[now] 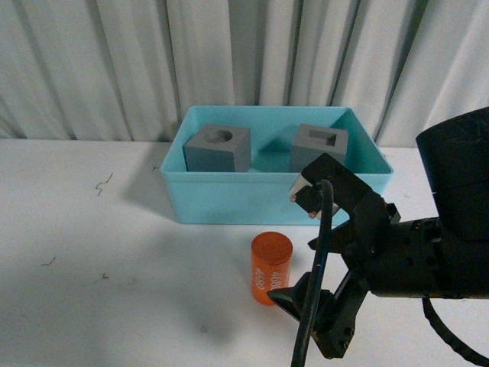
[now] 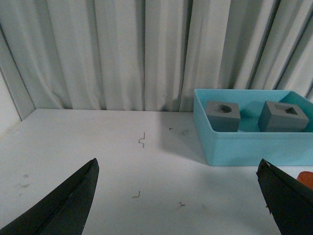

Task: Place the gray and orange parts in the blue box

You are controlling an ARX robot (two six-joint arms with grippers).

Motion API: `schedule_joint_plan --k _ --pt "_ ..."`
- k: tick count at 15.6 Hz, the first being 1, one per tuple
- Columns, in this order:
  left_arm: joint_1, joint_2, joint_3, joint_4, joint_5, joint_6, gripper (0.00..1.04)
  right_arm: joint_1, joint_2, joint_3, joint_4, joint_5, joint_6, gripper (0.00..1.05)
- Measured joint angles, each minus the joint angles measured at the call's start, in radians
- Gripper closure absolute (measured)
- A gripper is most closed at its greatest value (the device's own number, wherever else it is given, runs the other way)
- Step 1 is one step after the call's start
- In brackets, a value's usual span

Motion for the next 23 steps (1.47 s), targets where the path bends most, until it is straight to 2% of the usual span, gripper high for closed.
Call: schedule_joint_plan --k 5,8,9,15,16,18,19,23 --pt "0.000 0.000 0.000 0.000 0.000 0.000 0.07 0.025 0.086 0.133 -0.051 0.006 -0.013 0.06" --pt "0.000 0.000 0.000 0.000 0.000 0.000 0.07 0.027 0.089 0.140 -0.060 0.006 -0.013 0.07" --pt "0.000 0.000 0.000 0.000 0.000 0.000 0.07 0.029 0.089 0.141 -0.064 0.003 -0.013 0.12" --pt "0.000 0.000 0.000 0.000 0.000 0.000 0.07 0.029 0.090 0.141 -0.068 -0.004 -0.016 0.26" --pt "0.000 0.000 0.000 0.000 0.000 0.000 0.07 0.029 0.090 0.141 -0.065 -0.005 -0.015 0.31" --pt "0.000 0.000 0.000 0.000 0.000 0.000 0.07 0.029 0.090 0.140 -0.049 -0.008 -0.015 0.54" --pt "0.000 0.000 0.000 0.000 0.000 0.000 0.07 0.027 0.089 0.132 -0.034 -0.008 -0.014 0.58" --pt "0.000 0.000 0.000 0.000 0.000 0.000 0.07 -0.023 -0.076 0.009 -0.025 -0.032 -0.008 0.59"
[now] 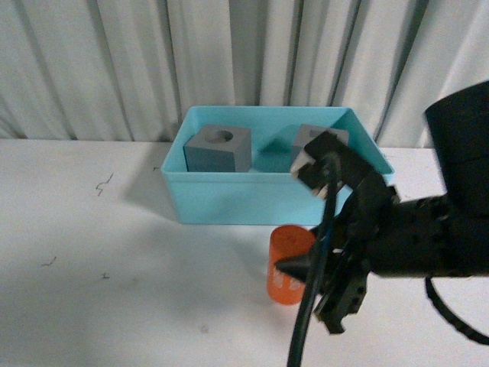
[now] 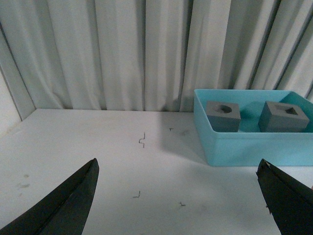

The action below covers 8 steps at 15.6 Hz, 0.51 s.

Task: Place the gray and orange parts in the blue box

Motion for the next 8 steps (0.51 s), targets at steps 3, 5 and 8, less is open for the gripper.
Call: schedule_joint_plan --k 3,5,8 --pt "0.000 0.000 0.000 0.000 0.000 0.000 0.07 -0.134 -0.239 0.006 0.055 -0.002 0.045 0.60" --pt "0.000 0.000 0.000 0.000 0.000 0.000 0.07 -0.210 -0.258 0.113 0.066 0.050 0.063 0.60" --pt "0.000 0.000 0.000 0.000 0.000 0.000 0.07 -0.216 -0.081 0.340 0.048 0.101 0.103 0.60"
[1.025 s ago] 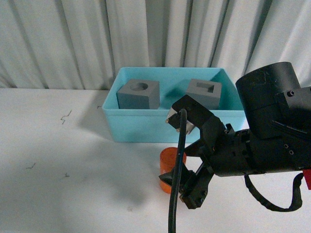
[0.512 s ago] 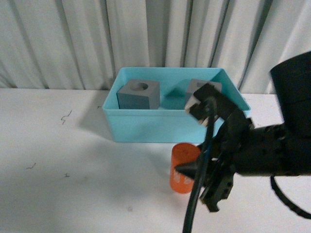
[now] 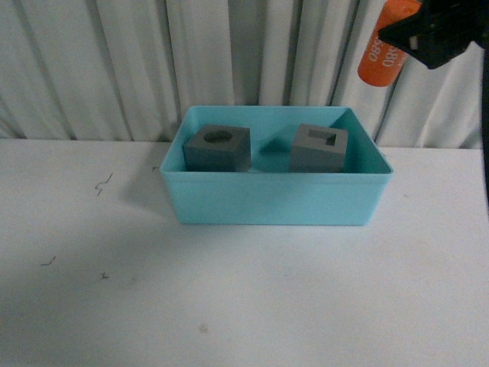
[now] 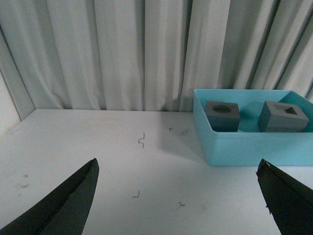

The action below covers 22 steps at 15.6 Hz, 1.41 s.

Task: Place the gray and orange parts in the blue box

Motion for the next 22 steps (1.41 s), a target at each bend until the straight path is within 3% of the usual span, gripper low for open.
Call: schedule_joint_plan --k 5,22 --pt "0.000 0.000 0.000 0.000 0.000 0.000 0.07 0.106 0.312 0.304 -0.077 0.061 0.052 0.60" --pt "0.000 0.000 0.000 0.000 0.000 0.000 0.07 0.196 0.590 0.542 -0.171 0.087 0.126 0.60"
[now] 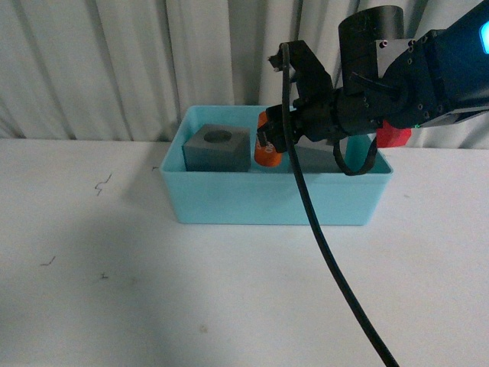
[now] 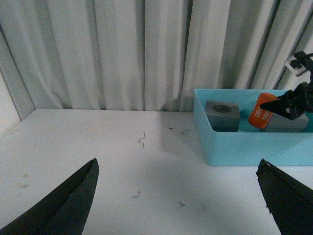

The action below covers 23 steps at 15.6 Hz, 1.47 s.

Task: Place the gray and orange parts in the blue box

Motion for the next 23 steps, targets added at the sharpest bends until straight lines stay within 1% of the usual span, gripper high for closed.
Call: schedule_joint_plan --k 7,12,13,19,21,23 --pt "0.000 0.000 0.000 0.000 0.000 0.000 0.07 0.000 0.076 0.092 -0.033 0.017 0.000 0.60" --pt "0.000 0.000 0.000 0.000 0.000 0.000 0.07 0.001 0.095 0.102 -0.035 0.019 0.001 0.60" --pt "0.000 0.000 0.000 0.000 0.000 0.000 0.07 -0.002 -0.031 -0.090 0.124 0.010 -0.028 0.06" --pt "0.000 0.000 0.000 0.000 0.000 0.000 0.07 -0.013 -0.154 -0.217 0.215 0.006 -0.053 0.06" --pt "0.000 0.000 0.000 0.000 0.000 0.000 0.07 -0.023 -0.231 -0.296 0.263 0.006 -0.069 0.06" --pt "0.000 0.000 0.000 0.000 0.000 0.000 0.07 -0.056 -0.382 -0.461 0.349 0.012 -0.093 0.06"
